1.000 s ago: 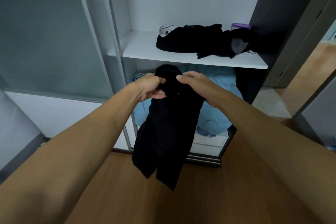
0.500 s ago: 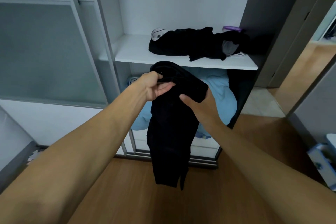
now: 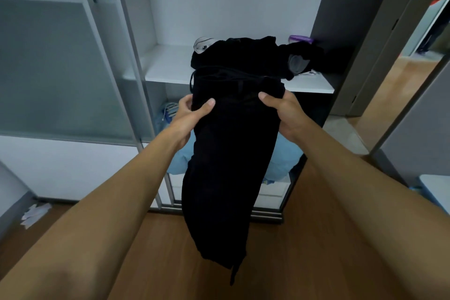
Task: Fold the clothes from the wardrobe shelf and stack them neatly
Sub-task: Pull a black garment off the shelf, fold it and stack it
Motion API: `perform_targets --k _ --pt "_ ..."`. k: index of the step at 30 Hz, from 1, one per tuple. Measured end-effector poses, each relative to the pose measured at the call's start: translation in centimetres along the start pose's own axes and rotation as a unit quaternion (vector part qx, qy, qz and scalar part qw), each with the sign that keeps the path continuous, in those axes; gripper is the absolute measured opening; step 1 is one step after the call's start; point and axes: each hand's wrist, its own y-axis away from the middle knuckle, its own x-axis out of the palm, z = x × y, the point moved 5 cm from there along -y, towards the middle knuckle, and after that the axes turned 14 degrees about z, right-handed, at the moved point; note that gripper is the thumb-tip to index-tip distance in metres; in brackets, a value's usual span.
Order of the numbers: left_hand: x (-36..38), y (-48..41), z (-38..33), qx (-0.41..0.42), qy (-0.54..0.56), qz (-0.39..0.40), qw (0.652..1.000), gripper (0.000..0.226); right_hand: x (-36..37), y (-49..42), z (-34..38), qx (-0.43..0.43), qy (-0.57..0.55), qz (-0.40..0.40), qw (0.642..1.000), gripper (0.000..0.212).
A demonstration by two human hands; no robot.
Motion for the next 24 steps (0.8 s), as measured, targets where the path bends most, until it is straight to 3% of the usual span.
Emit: perform_targets --k 4,9,14,18,21,24 --pt "0.7 0.4 0.2 -0.029 0.015 0.092 0.995 0.065 -0.3 0.4 1.0 -0.001 0.014 0.013 1.0 0.023" --pt "2.6 0.2 -1.0 0.014 0.027 -0.006 1.0 0.027 -1.1 1.2 1.7 -0.043 0.019 -0.045 0.998 0.026" --pt "4.1 0.2 -2.0 0.05 0.044 -0.049 0.997 0.024 -1.2 4.0 -2.2 0.006 0.075 -0.056 0.996 0.027" --pt "3.7 0.7 -2.4 0.085 -0.022 -0.073 0.993 0.022 -0.3 4.8 -3.5 -0.008 0.088 -0.097 0.991 0.008" --pt "2.7 1.1 -1.9 0.074 -0.005 -0.018 0.997 0.037 -0.2 4.8 -3.2 -0.014 0.086 -0.113 0.99 0.01" --pt "2.3 1.8 -0.6 0.028 0.039 0.107 0.993 0.059 -0.4 4.6 -2.9 -0.012 0.07 -0.116 0.991 0.01"
